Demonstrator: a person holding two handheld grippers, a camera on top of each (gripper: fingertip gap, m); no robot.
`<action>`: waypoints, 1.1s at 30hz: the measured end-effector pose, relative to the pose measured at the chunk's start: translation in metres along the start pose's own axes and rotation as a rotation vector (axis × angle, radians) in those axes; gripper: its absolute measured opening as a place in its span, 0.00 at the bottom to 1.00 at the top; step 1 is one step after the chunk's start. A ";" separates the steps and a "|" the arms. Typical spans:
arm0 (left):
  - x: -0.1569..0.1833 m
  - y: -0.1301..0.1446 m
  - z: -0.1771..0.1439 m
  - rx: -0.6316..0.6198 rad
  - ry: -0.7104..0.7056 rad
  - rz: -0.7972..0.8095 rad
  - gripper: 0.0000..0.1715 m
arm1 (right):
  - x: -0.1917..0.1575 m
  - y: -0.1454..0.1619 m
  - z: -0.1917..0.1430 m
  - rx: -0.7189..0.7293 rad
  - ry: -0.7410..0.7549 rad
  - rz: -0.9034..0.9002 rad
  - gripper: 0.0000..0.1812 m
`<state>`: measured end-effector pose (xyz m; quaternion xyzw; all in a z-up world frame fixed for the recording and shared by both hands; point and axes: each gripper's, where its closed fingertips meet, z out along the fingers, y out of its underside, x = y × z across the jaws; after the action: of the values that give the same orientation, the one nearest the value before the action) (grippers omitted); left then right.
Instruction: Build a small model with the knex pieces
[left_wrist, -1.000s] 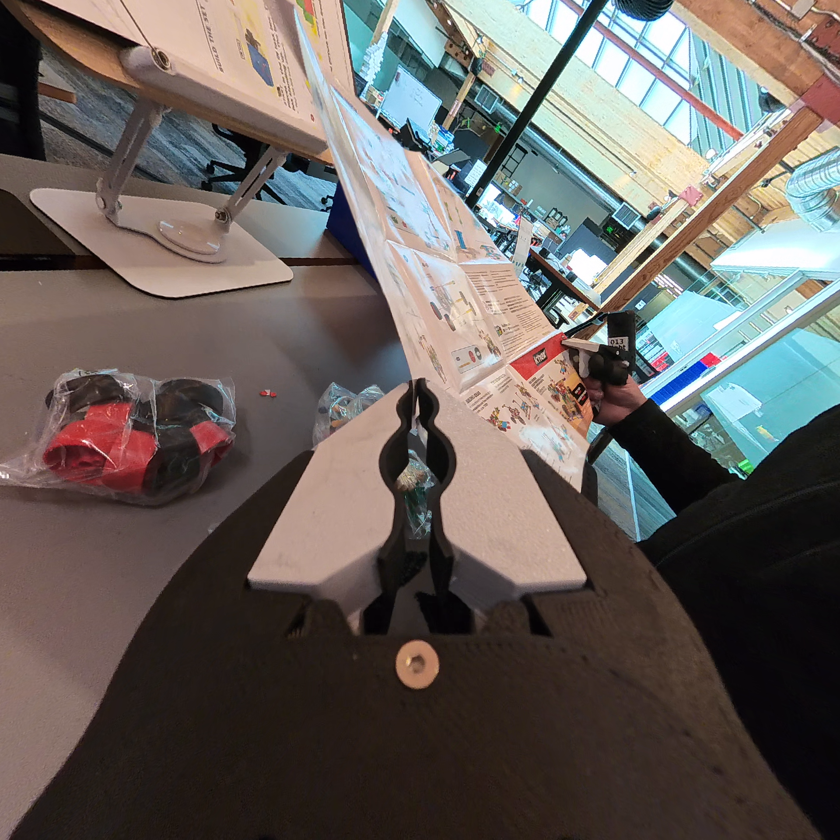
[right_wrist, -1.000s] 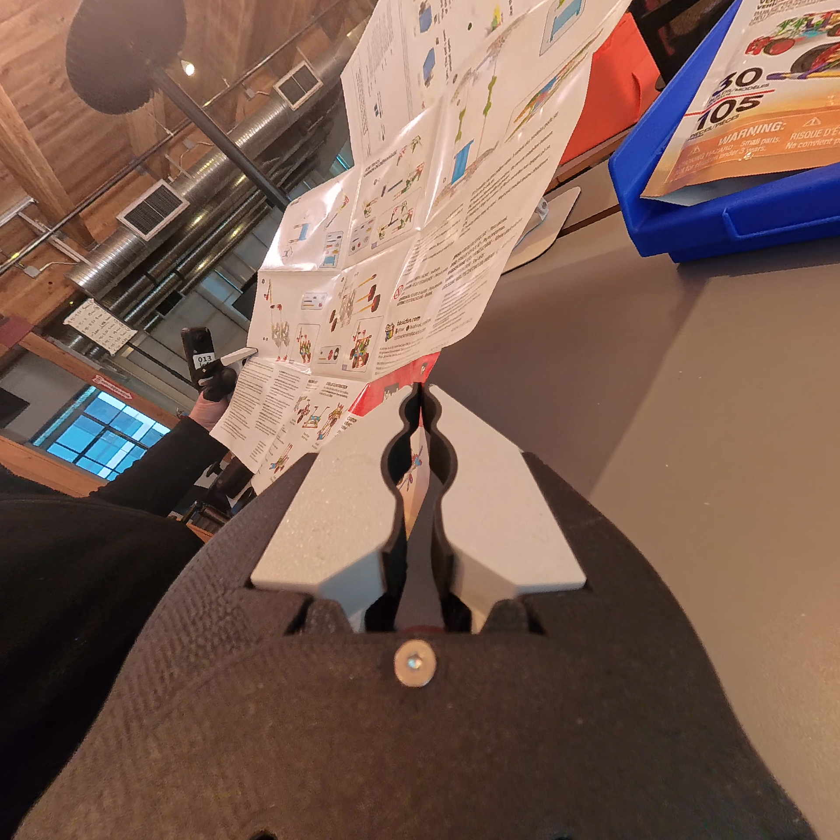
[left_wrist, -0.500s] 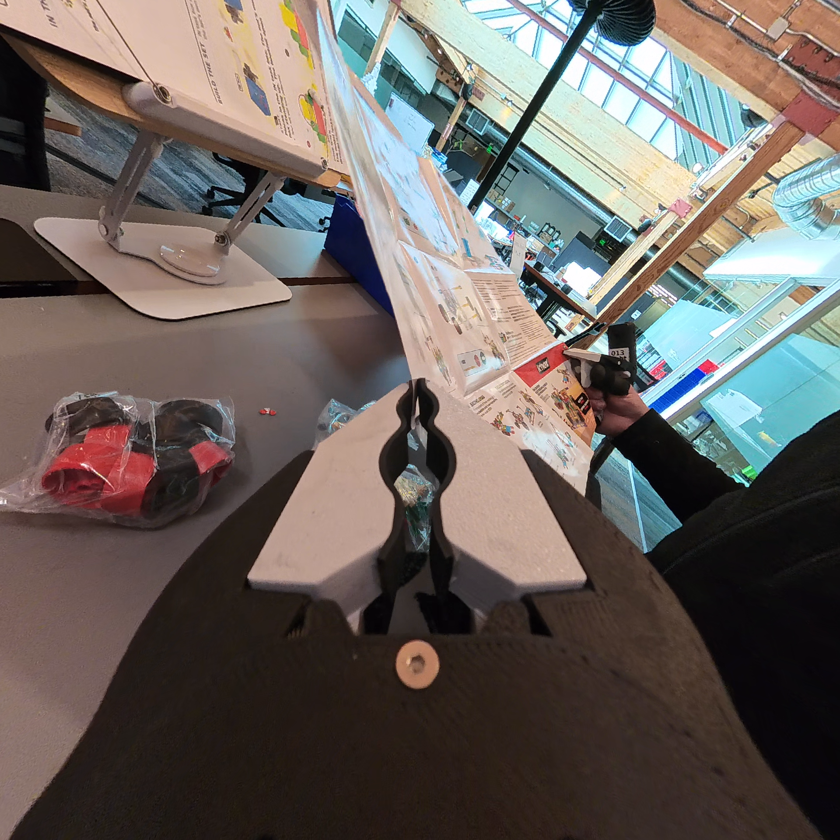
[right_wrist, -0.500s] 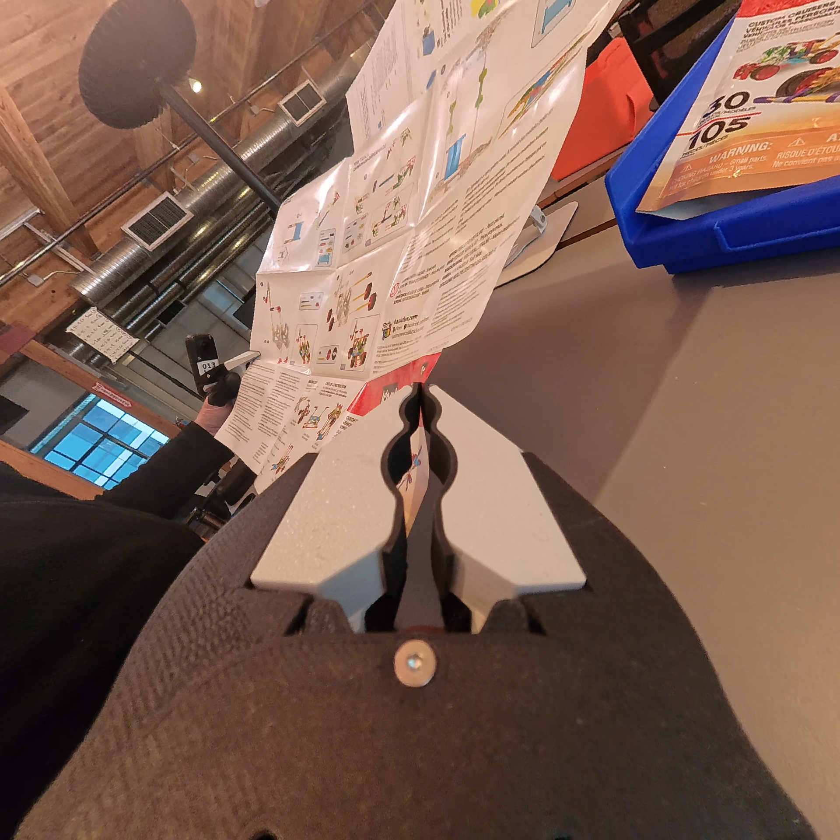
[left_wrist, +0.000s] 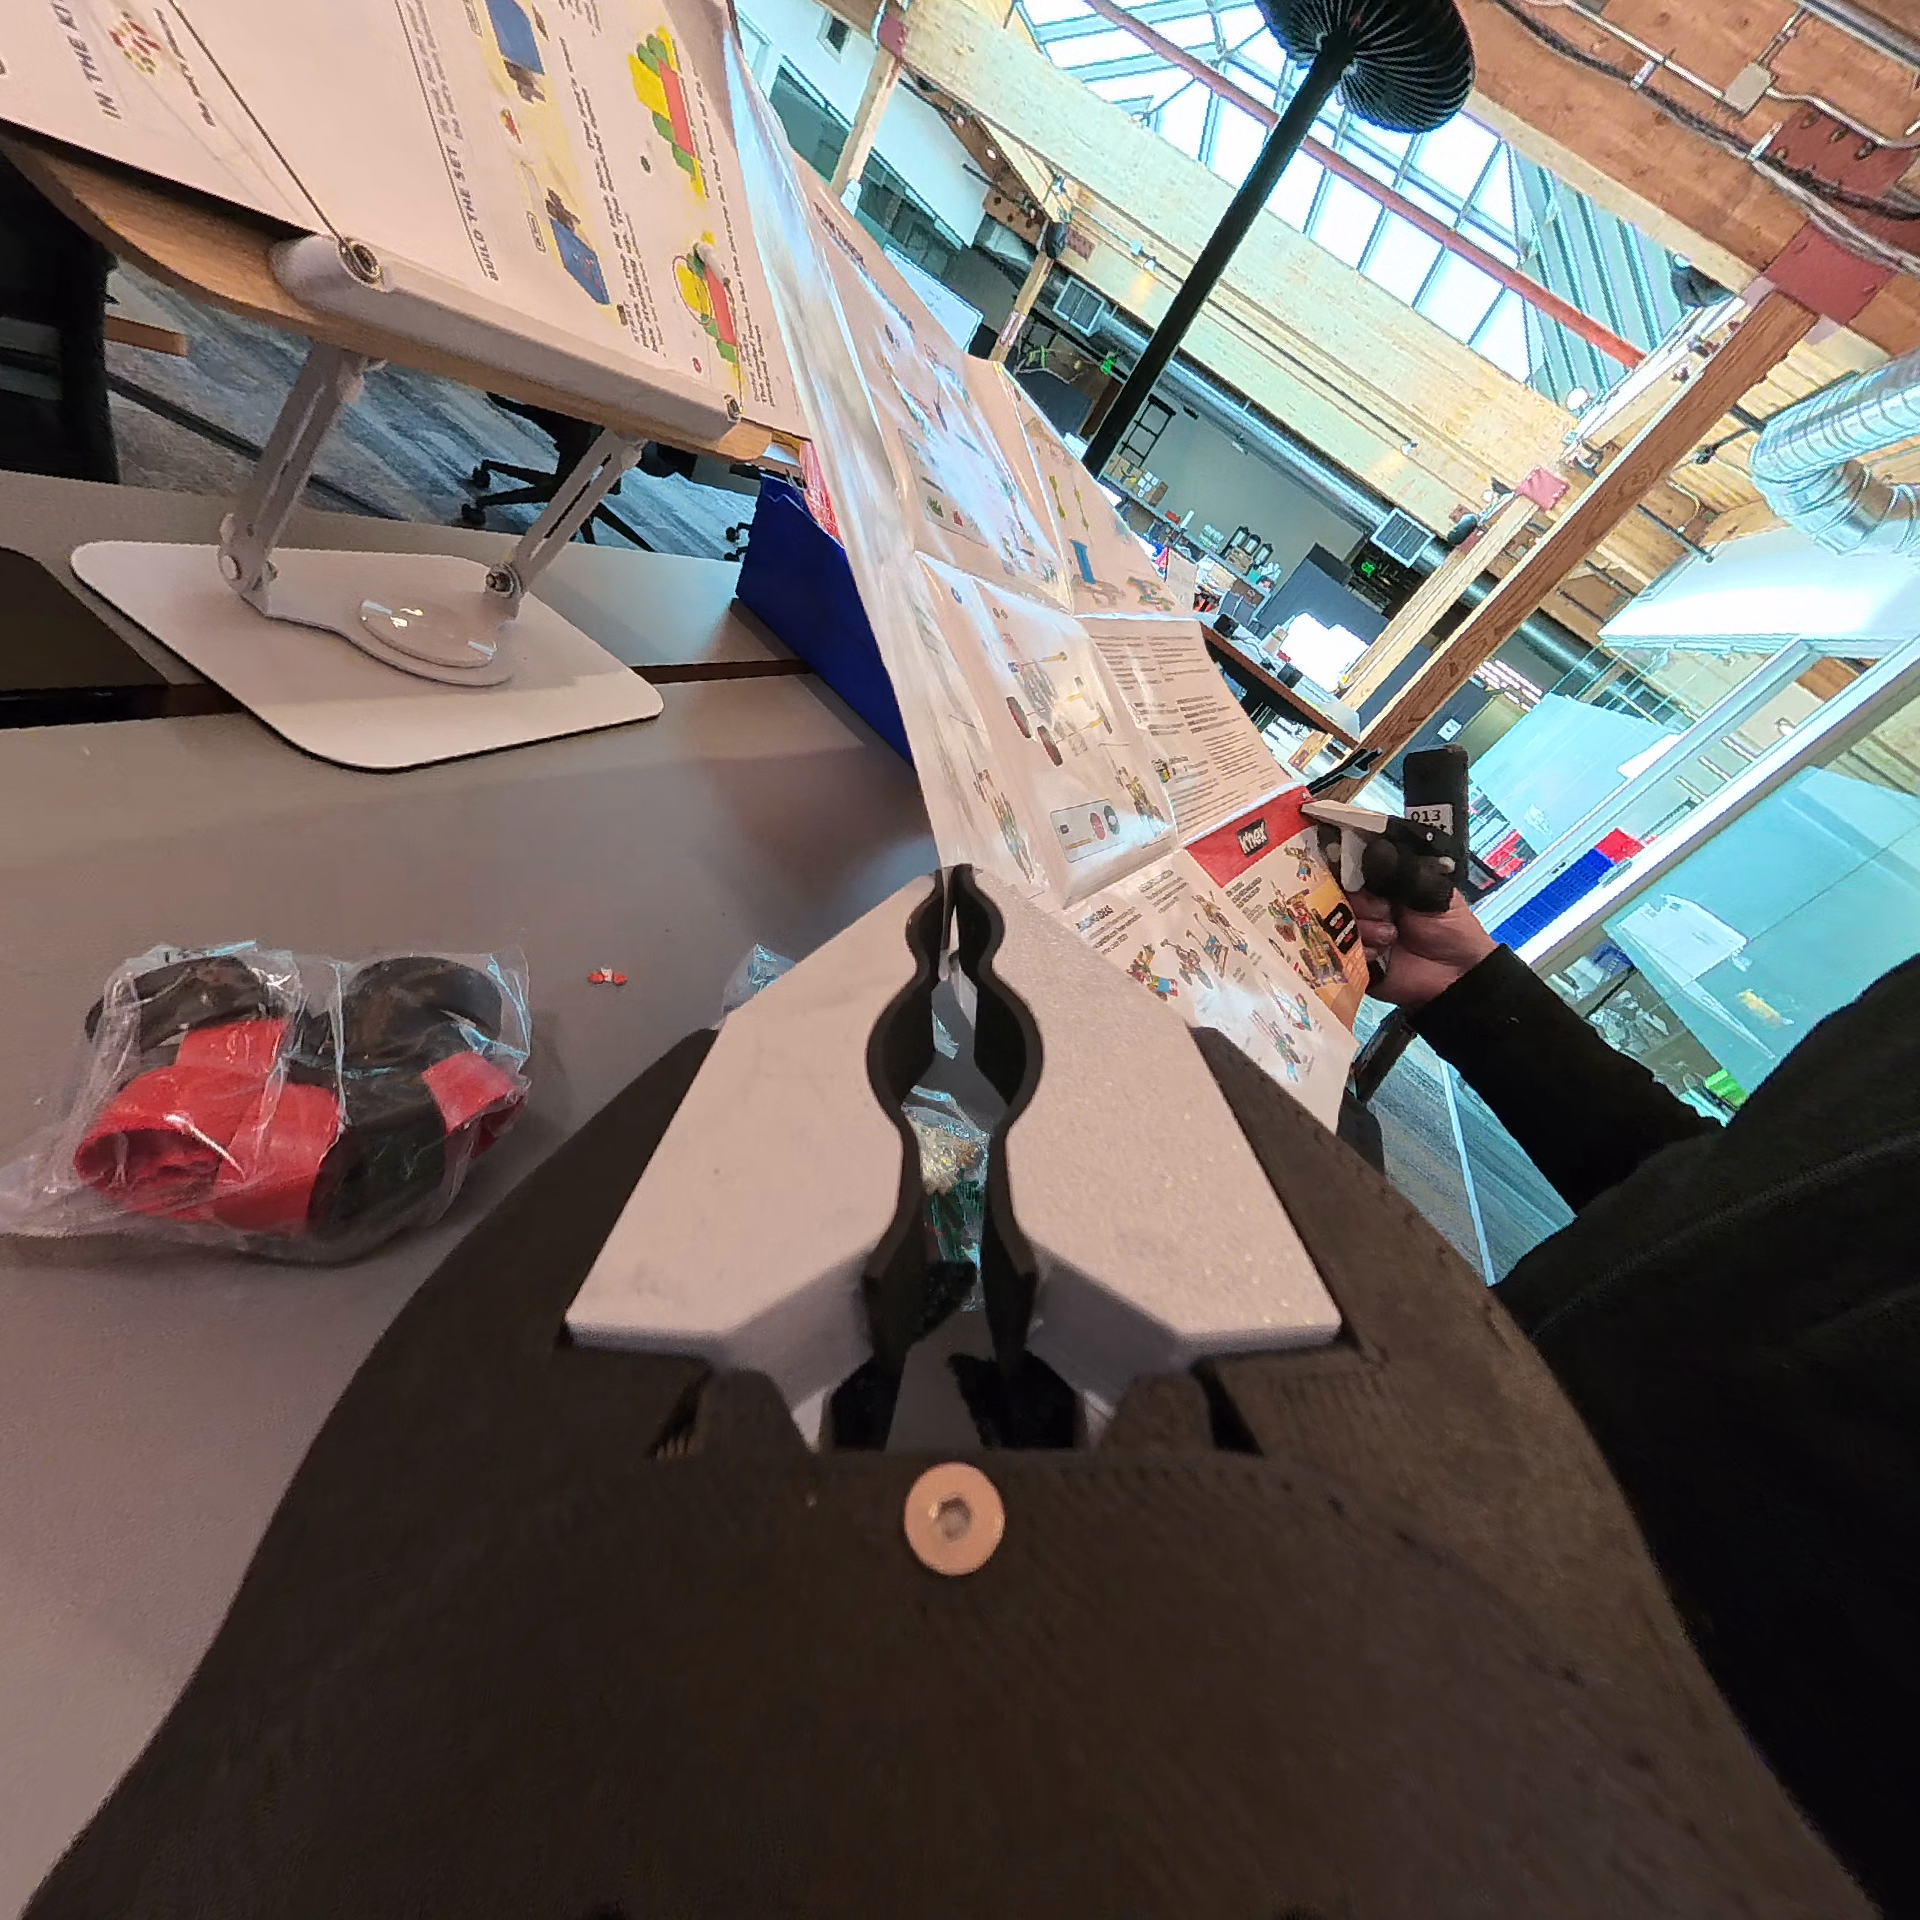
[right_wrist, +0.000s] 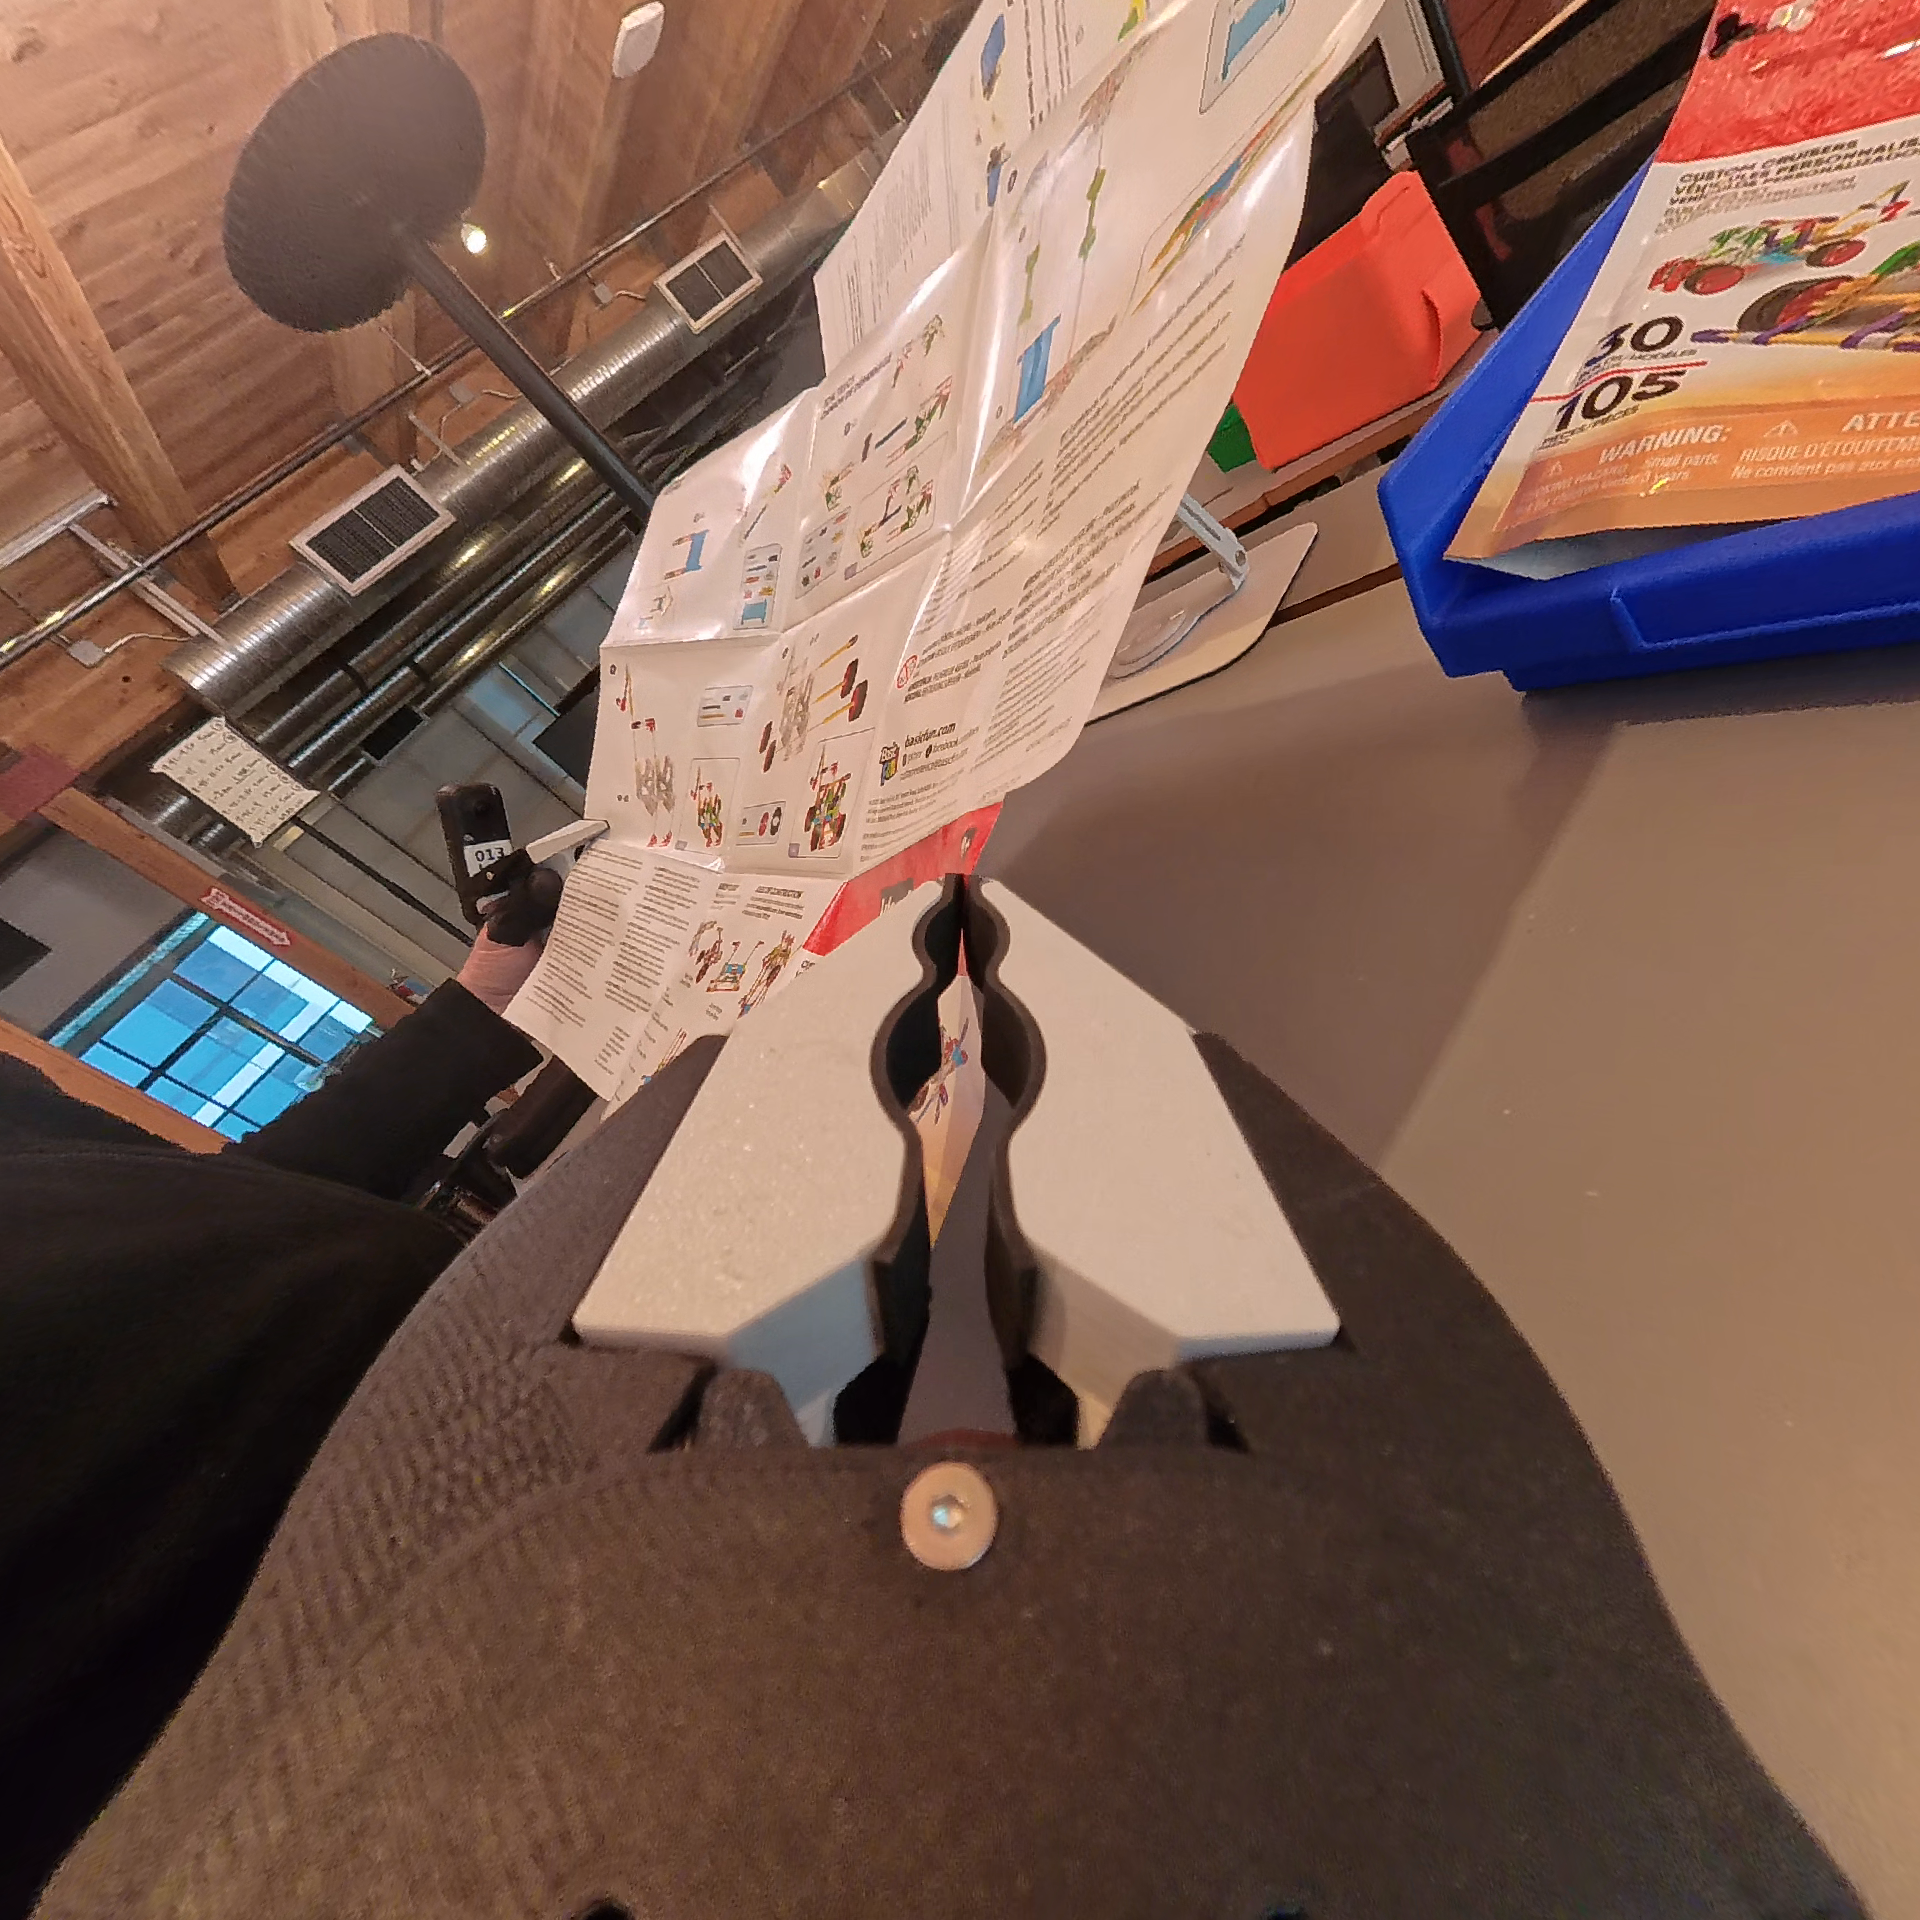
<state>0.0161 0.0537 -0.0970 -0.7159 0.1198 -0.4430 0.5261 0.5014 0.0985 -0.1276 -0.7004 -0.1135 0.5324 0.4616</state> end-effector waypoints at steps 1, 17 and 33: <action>0.000 -0.001 0.001 0.002 0.002 0.002 0.00 | 0.000 -0.001 -0.001 0.004 0.001 -0.003 0.00; 0.007 -0.007 0.008 0.024 0.022 0.029 0.00 | -0.005 -0.010 -0.010 0.031 0.008 -0.023 0.00; 0.015 -0.009 0.007 0.040 0.024 0.044 0.00 | -0.015 -0.017 -0.018 0.056 0.002 -0.046 0.00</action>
<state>0.0269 0.0523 -0.0826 -0.6972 0.1328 -0.4422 0.5484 0.5158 0.0887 -0.1042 -0.6848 -0.1141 0.5242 0.4932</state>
